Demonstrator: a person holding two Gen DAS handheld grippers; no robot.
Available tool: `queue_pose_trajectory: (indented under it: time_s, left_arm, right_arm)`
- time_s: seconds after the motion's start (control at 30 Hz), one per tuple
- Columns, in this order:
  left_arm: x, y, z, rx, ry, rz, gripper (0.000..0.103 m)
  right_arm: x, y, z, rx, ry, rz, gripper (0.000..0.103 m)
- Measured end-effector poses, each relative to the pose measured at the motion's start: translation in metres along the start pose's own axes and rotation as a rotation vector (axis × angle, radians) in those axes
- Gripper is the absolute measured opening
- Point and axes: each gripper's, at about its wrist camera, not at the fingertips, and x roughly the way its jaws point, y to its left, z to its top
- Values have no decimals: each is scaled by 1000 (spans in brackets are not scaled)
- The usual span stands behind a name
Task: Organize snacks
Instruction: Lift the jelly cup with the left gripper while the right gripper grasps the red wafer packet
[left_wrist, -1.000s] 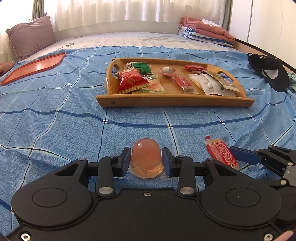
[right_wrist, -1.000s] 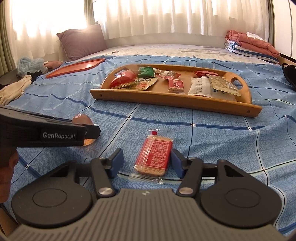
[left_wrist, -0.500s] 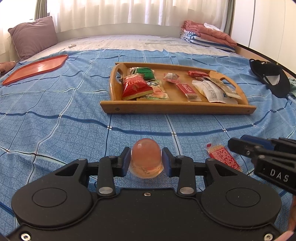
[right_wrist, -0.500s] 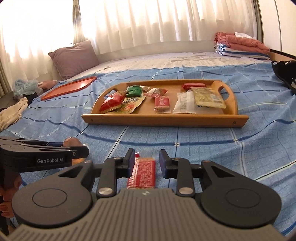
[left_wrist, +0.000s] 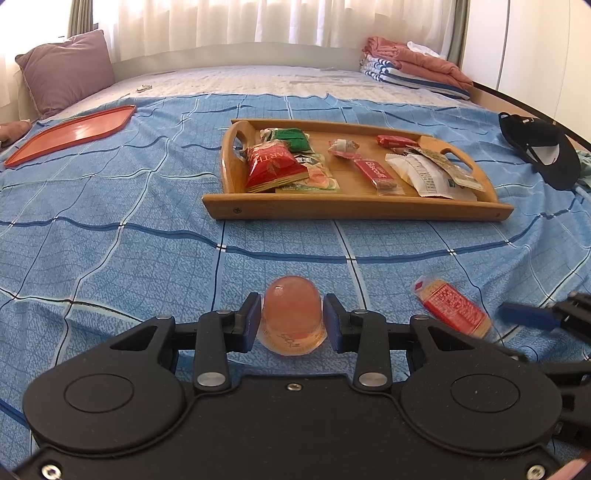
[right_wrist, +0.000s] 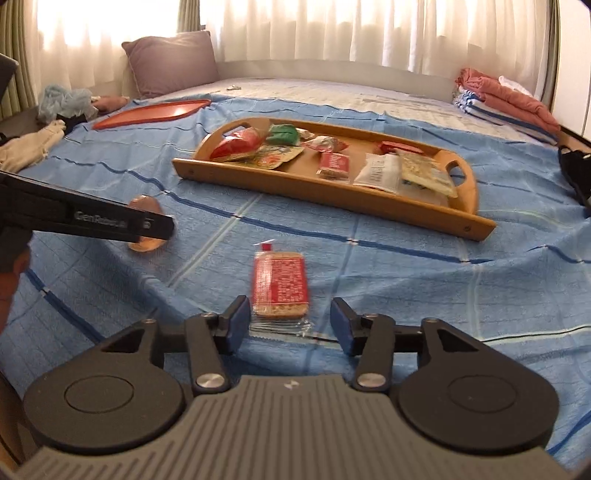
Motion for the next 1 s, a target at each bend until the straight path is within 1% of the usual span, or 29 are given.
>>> queue_pose_trajectory:
  time_s: [0.1,0.17,0.23,0.27,0.33,0.37,0.4,0.47,0.57,0.73,0.8,0.87,0.9,0.97,1.0]
  left_arm:
    - [0,2,0,-8,0,3,35]
    - [1,3,1,-11,0,5,35]
    - [2,4,1,-14,2,4,35]
    - [2,4,1,-15,1,3,35]
    - [4,4,1,-17,0,3,35]
    - [4,3,2,-19,0,3,35]
    - [5,3,2,-22,0,2,35]
    - [5,3,3,-28,-1,2,35]
    - [5,5,3,-30,-6,5,35]
    - [1,9,4,-23,-22,17,35]
    - [0,10,4,-23,-26,18,34]
    - [0,11,4,-26,-29,17,34]
    - [0,12,5,-27,-30,16,34]
    - [1,12,6,-33,-31,11,34]
    - [1,13,6,-37,-29,7,33]
  right_arm:
    - [-1,-16,0,-5,12,-67,69]
    - [1,-30,-1,21,24,-140,70]
    - [2,-45,0,79,30,-246,72]
    - [1,-52,1,122,27,-266,72]
    - [-6,-58,1,205,-2,-216,78]
    - [-9,-56,1,229,-18,-199,86]
    - [-11,-51,1,230,-35,-182,88]
    - [-11,-37,2,213,-53,-153,89]
    - [0,-16,7,201,-55,-123,91]
    - [23,13,15,161,-48,-165,96]
    - [32,19,15,143,-19,-194,96]
    - [34,18,13,155,-18,-194,95]
    - [33,16,12,165,-24,-185,90]
    - [29,13,11,178,-34,-166,83]
    - [28,11,11,180,-35,-157,77]
